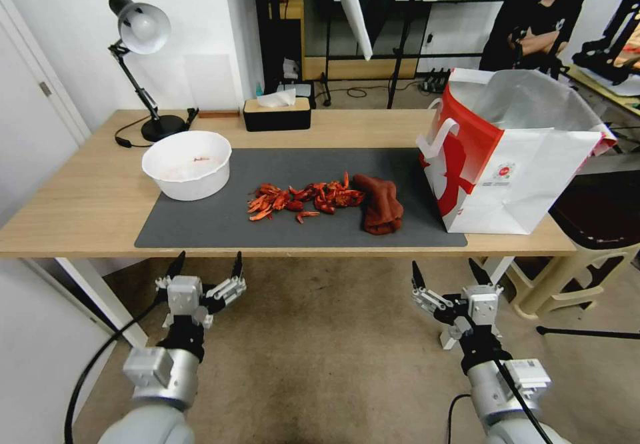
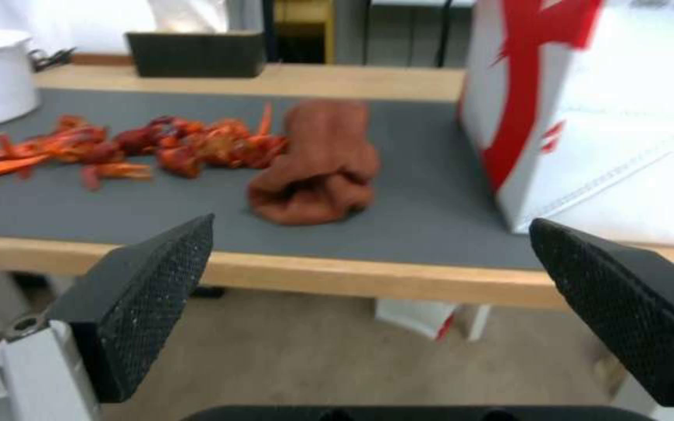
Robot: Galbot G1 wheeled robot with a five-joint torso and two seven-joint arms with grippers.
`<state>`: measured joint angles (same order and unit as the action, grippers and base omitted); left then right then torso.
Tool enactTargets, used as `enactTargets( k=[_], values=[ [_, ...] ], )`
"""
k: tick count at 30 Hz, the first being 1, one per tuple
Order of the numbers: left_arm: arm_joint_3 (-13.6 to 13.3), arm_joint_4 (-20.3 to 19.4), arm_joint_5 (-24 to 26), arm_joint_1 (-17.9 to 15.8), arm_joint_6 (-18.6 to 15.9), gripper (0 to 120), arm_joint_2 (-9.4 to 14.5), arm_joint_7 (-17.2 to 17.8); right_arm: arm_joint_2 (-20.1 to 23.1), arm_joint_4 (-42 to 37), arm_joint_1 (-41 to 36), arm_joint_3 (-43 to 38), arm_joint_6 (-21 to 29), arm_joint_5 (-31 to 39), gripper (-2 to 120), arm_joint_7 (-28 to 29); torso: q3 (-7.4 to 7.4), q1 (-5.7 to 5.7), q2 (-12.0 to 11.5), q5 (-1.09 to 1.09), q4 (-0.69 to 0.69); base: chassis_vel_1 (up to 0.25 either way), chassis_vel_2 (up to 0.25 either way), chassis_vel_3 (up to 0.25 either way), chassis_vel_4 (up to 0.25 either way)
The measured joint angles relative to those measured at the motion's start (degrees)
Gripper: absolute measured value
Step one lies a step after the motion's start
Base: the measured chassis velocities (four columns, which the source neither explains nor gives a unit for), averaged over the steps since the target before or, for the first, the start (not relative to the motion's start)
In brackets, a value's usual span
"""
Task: Sweep shrimp from table into container with towel, then put container into takeout bag.
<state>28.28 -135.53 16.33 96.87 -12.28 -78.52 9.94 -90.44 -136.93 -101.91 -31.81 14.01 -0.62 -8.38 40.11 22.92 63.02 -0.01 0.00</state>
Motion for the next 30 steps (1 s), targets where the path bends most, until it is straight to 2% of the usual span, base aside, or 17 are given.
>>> enactTargets(
  k=[1,4,8,16,21,22,26,28,30],
  values=[
    [0.0,0.0,0.0,0.0,0.0,100,0.0,0.0,0.0,0.0,0.0,0.0,0.0,0.0,100,0.0,0.0,0.0,0.0,0.0,0.0,0.0,0.0,0.0,0.0],
    [-1.3,-1.2,6.3,-2.4,-4.1,100,2.9,3.7,-1.7,-1.8,1.0,-0.4,4.8,0.1,100,-3.1,0.0,0.0,0.0,0.0,-0.02,0.0,0.0,0.0,0.0],
    [-1.8,-0.9,8.0,-2.8,-4.1,100,3.5,4.7,-1.8,-2.0,1.6,-0.8,5.1,0.9,100,-3.4,0.0,0.0,0.0,0.0,0.01,0.0,0.0,0.0,0.0],
    [-1.9,-0.5,7.8,-2.4,-3.7,100,3.3,4.7,-1.8,-2.0,1.8,-0.9,4.6,1.3,100,-3.3,0.0,0.0,0.0,0.0,0.0,0.0,0.0,0.0,0.0],
    [-1.5,0.1,7.7,-2.4,-2.3,100,3.3,4.6,-1.8,-1.8,1.9,-0.9,4.2,1.3,100,-3.2,0.0,0.0,0.0,0.0,0.01,0.0,0.0,0.0,0.0],
    [-1.2,0.6,7.7,-2.9,-1.2,100,3.4,4.5,-1.7,-1.7,1.9,-0.9,4.2,1.3,100,-3.1,0.0,0.0,0.0,0.01,0.01,0.0,0.0,0.0,0.0],
    [0.3,1.7,9.1,-5.2,0.6,100,4.1,4.8,-1.7,-1.7,1.8,-0.9,4.1,1.3,100,-3.0,0.0,0.0,0.0,0.0,0.0,0.0,0.0,0.0,0.0],
    [1.8,3.0,11.7,-8.0,1.6,100,5.5,5.1,-1.7,-1.8,1.8,-0.9,4.1,1.4,100,-3.0,0.0,0.0,0.0,0.0,0.0,0.0,0.0,0.0,0.0],
    [2.7,3.9,12.7,-9.3,2.1,100,6.4,4.8,-1.7,-1.8,1.8,-0.9,4.1,1.4,100,-3.0,0.0,0.0,0.0,0.01,-0.01,0.0,0.0,0.0,0.0]
  ],
)
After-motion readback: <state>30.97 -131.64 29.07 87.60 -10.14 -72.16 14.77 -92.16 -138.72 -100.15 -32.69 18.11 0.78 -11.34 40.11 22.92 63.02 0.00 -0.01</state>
